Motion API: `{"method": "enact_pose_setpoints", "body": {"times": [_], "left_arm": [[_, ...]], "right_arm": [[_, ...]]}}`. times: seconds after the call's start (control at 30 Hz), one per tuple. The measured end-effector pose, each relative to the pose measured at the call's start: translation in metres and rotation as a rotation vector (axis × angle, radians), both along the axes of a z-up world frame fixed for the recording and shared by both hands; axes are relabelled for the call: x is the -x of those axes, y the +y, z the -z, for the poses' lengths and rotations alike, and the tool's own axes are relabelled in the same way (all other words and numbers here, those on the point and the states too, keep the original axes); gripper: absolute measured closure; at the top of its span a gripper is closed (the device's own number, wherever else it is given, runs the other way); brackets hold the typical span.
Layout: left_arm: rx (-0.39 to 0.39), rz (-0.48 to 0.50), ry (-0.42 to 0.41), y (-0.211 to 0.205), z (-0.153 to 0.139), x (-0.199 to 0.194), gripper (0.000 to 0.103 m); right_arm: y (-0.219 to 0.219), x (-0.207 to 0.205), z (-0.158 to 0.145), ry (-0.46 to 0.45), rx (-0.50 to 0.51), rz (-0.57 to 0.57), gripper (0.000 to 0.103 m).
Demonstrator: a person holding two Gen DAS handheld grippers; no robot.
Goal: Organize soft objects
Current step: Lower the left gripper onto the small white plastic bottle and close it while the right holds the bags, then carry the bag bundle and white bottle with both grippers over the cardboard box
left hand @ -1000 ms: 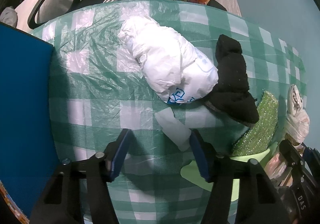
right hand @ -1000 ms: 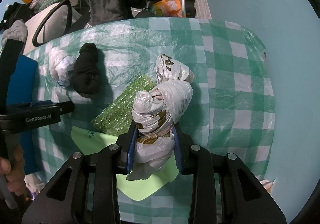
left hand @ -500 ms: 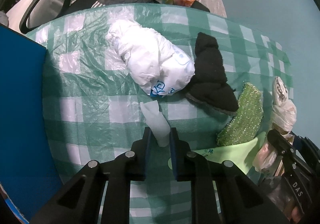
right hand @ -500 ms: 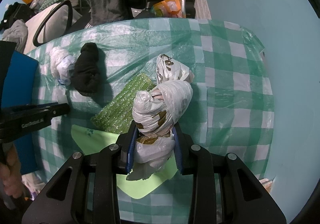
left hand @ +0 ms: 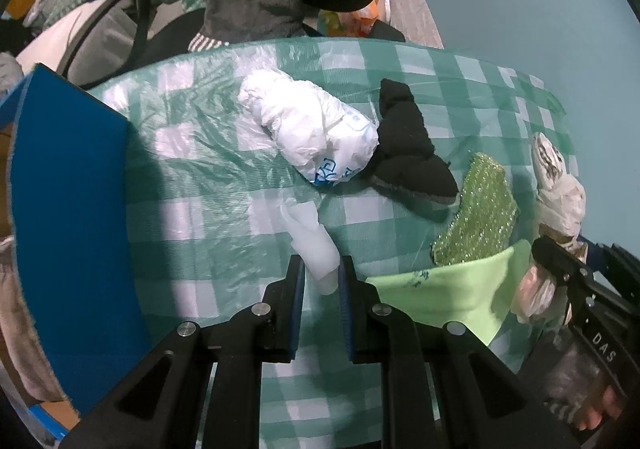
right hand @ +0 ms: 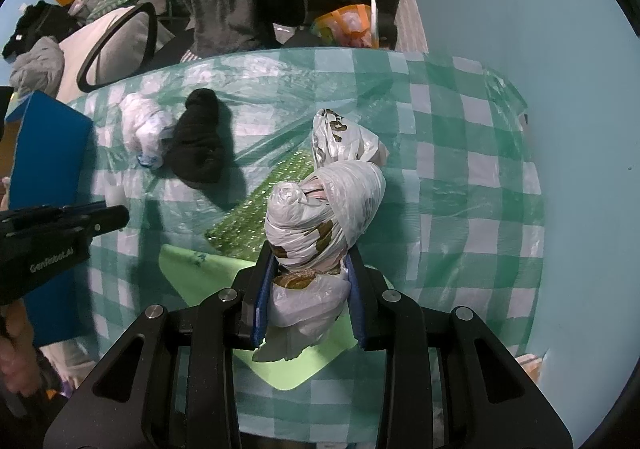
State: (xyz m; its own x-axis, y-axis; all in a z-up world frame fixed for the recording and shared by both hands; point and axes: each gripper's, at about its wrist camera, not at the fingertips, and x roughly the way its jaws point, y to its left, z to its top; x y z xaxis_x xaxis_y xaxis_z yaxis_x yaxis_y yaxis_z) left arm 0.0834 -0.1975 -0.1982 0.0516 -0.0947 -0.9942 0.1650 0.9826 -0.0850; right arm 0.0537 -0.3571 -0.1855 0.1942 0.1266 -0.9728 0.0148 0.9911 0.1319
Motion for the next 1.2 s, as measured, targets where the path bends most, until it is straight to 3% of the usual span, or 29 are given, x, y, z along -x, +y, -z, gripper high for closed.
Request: {"method": "enact_pose_setpoints", "body": {"times": [0.67, 1.2], "left_arm": [[-0.044, 0.022, -0.11, 0.041, -0.06, 0.032, 0.087], [-0.046, -0.007, -0.188, 0.088, -0.107, 0.051, 0.087]], "right_arm": [[0.041, 0.016, -0.047, -0.058, -0.009, -0.064, 0.072], [0.103, 0.019, -0.082, -0.101, -0.043, -0.159, 0.072]]}}
